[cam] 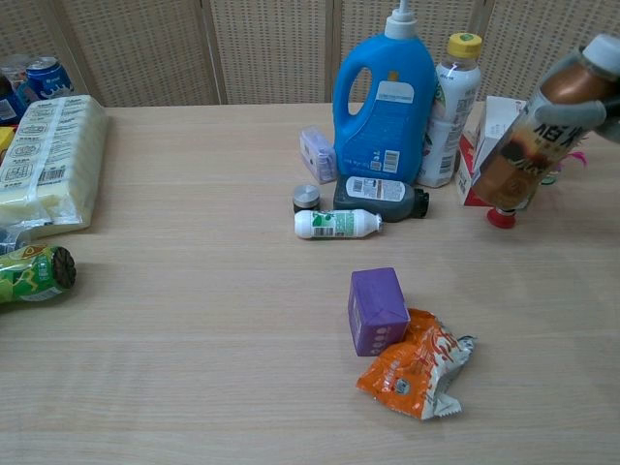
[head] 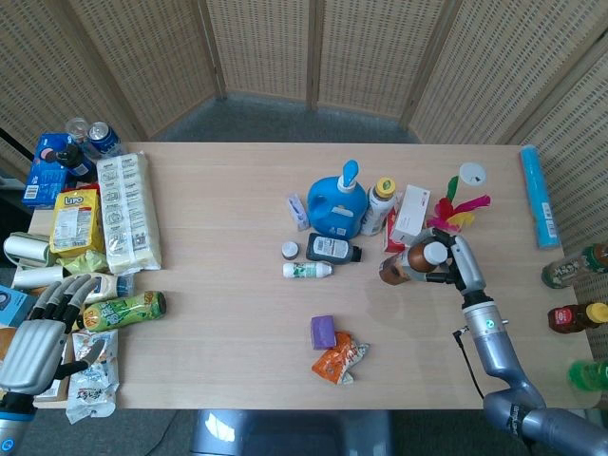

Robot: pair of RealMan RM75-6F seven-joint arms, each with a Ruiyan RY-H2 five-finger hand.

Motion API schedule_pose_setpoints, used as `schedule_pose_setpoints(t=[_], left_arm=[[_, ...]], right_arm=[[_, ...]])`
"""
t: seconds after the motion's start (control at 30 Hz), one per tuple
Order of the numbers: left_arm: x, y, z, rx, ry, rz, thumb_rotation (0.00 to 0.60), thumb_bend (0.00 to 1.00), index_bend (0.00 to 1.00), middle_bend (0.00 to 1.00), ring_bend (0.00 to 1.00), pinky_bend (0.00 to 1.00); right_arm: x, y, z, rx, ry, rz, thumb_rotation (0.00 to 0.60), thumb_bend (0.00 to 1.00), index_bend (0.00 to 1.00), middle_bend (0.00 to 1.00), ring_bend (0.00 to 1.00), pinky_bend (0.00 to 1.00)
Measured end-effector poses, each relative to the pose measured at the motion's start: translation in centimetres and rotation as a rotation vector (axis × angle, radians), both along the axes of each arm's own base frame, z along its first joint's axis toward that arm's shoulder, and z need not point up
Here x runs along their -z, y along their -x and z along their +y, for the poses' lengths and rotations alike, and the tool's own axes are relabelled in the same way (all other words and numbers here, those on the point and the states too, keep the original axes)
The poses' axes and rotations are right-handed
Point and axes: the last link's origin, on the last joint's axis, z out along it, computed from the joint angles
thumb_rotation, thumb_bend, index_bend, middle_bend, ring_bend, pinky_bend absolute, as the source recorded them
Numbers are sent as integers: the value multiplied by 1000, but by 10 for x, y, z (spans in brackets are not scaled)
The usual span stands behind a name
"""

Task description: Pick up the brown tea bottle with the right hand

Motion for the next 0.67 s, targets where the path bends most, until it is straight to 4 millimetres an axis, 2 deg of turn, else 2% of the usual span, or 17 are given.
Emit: schedule_pose_setpoints(t=[0.17,0.4,0.67], left_arm=[[1,2,-3,-3,0,-7,600,375,0,0,0,0],[1,10,-7,-18,0,-23,600,374,0,0,0,0],[2,19,-8,-30,-4,-44,600,377,0,0,0,0]], right_arm=[[-26,-29,-2,-70,30,4,600,246,712,1000,720,919],[-59,-79,1,-176,70,-15,600,241,742,1000,742,919],[-77,-113,6,-234,85,23,600,237,738,1000,744,919]])
